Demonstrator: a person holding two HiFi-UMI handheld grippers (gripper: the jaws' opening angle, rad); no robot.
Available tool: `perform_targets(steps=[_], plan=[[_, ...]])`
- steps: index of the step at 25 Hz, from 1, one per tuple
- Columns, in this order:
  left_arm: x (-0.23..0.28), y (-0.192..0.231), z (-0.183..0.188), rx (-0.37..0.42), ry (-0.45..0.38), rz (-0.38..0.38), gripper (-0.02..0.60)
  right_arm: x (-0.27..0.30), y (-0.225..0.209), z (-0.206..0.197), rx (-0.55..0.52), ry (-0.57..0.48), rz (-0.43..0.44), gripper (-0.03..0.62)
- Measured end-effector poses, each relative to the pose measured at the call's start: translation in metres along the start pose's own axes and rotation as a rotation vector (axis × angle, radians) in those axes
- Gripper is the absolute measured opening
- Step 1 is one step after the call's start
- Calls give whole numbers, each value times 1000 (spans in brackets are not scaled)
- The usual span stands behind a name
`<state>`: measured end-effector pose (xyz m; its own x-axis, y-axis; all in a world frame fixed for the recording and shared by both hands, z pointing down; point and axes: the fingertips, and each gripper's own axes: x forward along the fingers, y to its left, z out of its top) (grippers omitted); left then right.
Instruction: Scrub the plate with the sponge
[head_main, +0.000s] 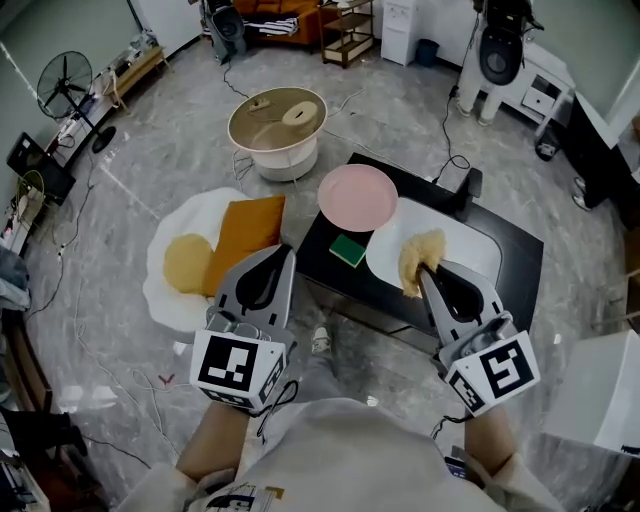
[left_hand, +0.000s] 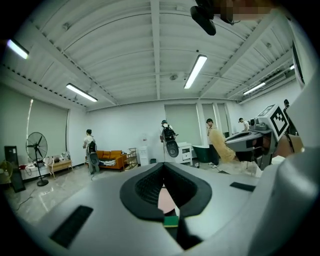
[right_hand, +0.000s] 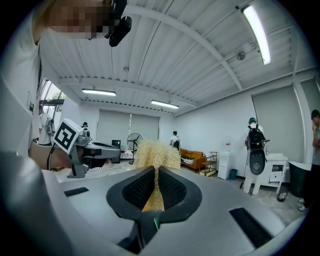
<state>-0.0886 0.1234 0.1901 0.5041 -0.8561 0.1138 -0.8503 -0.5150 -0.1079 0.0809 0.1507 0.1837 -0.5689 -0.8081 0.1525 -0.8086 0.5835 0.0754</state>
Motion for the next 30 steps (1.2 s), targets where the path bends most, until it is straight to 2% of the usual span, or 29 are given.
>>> perform_targets(steps=[11, 17, 21, 23, 26, 30], plan=[[116, 105, -57, -71, 139, -112, 18, 145, -45, -34, 52, 160, -45, 46], [163, 135, -99, -207, 222, -149, 20, 190, -75, -82, 159, 260, -101, 46], [180, 151, -122, -236, 271, -162, 22, 211, -89, -104, 176, 308, -152, 46], [188, 155, -135, -241, 301, -172, 23, 222, -90, -113, 156, 336, -158, 46], [201, 154, -153, -252, 342, -188, 23, 237, -93, -127, 65, 394, -159, 46], [217, 147, -172, -316, 379, -201, 31, 254, -93, -146, 57, 442, -112, 46]])
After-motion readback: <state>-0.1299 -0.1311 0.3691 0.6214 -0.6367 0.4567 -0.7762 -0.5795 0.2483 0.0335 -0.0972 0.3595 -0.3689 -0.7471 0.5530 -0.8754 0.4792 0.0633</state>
